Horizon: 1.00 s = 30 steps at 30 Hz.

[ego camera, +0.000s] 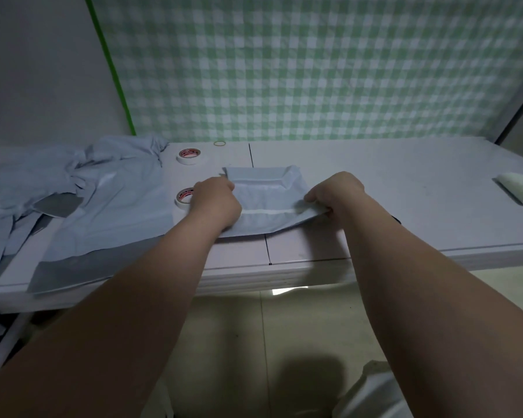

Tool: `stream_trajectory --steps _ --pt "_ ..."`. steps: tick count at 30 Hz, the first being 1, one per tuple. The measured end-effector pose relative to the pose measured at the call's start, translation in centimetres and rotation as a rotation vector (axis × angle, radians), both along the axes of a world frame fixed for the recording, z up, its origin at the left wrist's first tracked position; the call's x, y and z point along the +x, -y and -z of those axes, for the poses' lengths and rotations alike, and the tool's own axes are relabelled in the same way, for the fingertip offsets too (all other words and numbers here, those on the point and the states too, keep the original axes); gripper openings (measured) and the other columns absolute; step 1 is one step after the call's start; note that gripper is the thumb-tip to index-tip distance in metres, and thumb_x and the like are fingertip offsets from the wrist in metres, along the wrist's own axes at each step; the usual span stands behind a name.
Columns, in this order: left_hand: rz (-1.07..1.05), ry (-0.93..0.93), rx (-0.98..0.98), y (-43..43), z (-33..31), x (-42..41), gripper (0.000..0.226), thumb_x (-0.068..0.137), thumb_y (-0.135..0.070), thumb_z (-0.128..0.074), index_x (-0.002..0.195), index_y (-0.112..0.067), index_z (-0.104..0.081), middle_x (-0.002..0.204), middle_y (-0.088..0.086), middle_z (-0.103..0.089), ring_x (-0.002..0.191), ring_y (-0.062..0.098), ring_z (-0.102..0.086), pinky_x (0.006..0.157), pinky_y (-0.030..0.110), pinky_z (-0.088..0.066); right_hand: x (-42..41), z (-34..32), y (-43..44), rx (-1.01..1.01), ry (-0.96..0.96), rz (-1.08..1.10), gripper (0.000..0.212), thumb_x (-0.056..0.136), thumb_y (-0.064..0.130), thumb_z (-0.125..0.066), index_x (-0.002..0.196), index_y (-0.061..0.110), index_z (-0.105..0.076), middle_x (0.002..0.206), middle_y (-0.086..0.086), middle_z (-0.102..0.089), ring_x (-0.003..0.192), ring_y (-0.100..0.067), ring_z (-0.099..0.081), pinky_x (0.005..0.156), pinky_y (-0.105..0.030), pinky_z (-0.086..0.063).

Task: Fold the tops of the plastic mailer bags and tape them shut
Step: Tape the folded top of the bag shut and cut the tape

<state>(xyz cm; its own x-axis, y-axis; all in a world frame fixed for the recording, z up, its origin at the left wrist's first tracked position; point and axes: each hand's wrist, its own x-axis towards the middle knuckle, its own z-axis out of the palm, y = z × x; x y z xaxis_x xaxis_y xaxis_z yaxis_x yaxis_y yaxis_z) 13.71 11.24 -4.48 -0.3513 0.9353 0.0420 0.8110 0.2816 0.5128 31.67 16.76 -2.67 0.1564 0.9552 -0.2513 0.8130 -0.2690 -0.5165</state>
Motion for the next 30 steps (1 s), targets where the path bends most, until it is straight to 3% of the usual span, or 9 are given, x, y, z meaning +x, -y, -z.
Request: stream_trajectory --steps 4,7,10,12,15,17,19,25,30 --pt "-0.1 0.45 0.058 0.0 -0.3 -0.2 0.055 0.079 0.012 -0.061 0.129 -0.012 -0.058 0.129 0.005 -0.055 0.106 0.023 -0.056 0.084 0.027 -0.049 0.2 -0.3 -0.3 -0.059 0.038 -0.03 0.038 0.083 0.03 -0.071 0.063 0.008 -0.047 0.079 -0.009 -0.057 0.1 -0.027 -0.062 0.09 -0.032 -0.049" --pt "-0.123 0.915 0.054 -0.4 -0.8 -0.6 0.052 0.08 0.017 -0.058 0.126 -0.008 -0.058 0.118 0.011 -0.058 0.098 0.029 -0.061 0.084 0.033 -0.054 -0.1 -0.7 -0.1 -0.098 0.168 -0.083 0.038 0.086 0.031 -0.066 0.06 0.011 -0.048 0.068 -0.004 -0.051 0.078 -0.022 -0.057 0.072 -0.025 -0.044" --pt "-0.113 1.285 -0.008 -0.1 -2.2 -0.5 0.025 0.089 0.016 -0.045 0.087 -0.006 -0.057 0.089 0.012 -0.055 0.071 0.017 -0.055 0.05 0.017 -0.051 -0.3 -0.3 -0.6 -0.11 0.273 -0.144 0.031 0.09 0.028 -0.056 0.063 0.013 -0.05 0.068 -0.004 -0.048 0.067 -0.02 -0.05 0.055 -0.021 -0.036" --pt "-0.133 1.409 -0.024 -0.1 -2.4 -0.6 0.028 0.091 0.014 -0.043 0.072 -0.006 -0.046 0.079 0.009 -0.047 0.067 0.014 -0.049 0.047 0.012 -0.046 0.1 0.4 -1.6 -0.187 0.149 -0.136 0.027 0.089 0.021 -0.056 0.064 0.011 -0.051 0.071 -0.007 -0.05 0.072 -0.023 -0.053 0.064 -0.024 -0.043" --pt "-0.144 1.507 -0.021 -0.1 -2.2 -1.0 0.023 0.091 0.014 -0.044 0.078 -0.004 -0.05 0.087 0.011 -0.049 0.068 0.015 -0.049 0.048 0.011 -0.043 1.1 0.2 -1.7 -0.199 -0.271 -0.027 0.021 0.088 0.0 -0.056 0.071 0.007 -0.047 0.059 -0.009 -0.059 0.061 -0.017 -0.061 0.063 -0.024 -0.053" --pt "-0.157 1.571 -0.022 0.0 -1.9 -1.3 0.018 0.09 0.014 -0.044 0.09 0.0 -0.054 0.105 0.016 -0.052 0.071 0.017 -0.051 0.041 0.011 -0.043 1.9 -0.1 -1.2 -0.209 -0.332 -0.015 0.024 0.089 -0.004 -0.053 0.067 0.006 -0.051 0.033 -0.003 -0.053 0.031 -0.01 -0.053 0.039 -0.017 -0.045" --pt "-0.164 1.589 -0.029 0.2 -1.7 -1.3 0.019 0.09 0.014 -0.045 0.099 0.002 -0.056 0.111 0.017 -0.052 0.072 0.018 -0.053 0.039 0.012 -0.043 2.8 0.0 -0.8 -0.311 -0.315 -0.063 0.046 0.092 0.001 -0.051 0.047 0.003 -0.058 0.031 -0.003 -0.05 0.025 -0.01 -0.047 0.036 -0.015 -0.04" --pt "-0.13 1.547 -0.079 1.8 -1.7 -1.2 0.02 0.091 0.013 -0.043 0.096 0.001 -0.059 0.093 0.016 -0.058 0.053 0.021 -0.066 0.048 0.02 -0.055 2.6 0.1 0.6 -0.353 -0.385 -0.01 0.026 0.094 0.012 -0.054 0.069 0.005 -0.051 0.07 -0.008 -0.046 0.06 -0.017 -0.042 0.053 -0.024 -0.038" --pt "-0.116 1.466 -0.047 2.6 -1.5 -1.0 0.036 0.088 0.018 -0.042 0.117 0.003 -0.058 0.114 0.021 -0.057 0.077 0.026 -0.061 0.058 0.032 -0.056 2.8 0.9 0.4 -0.232 -0.493 0.092 0.022 0.088 0.015 -0.064 0.071 0.007 -0.052 0.078 -0.008 -0.053 0.072 -0.019 -0.05 0.068 -0.026 -0.042"
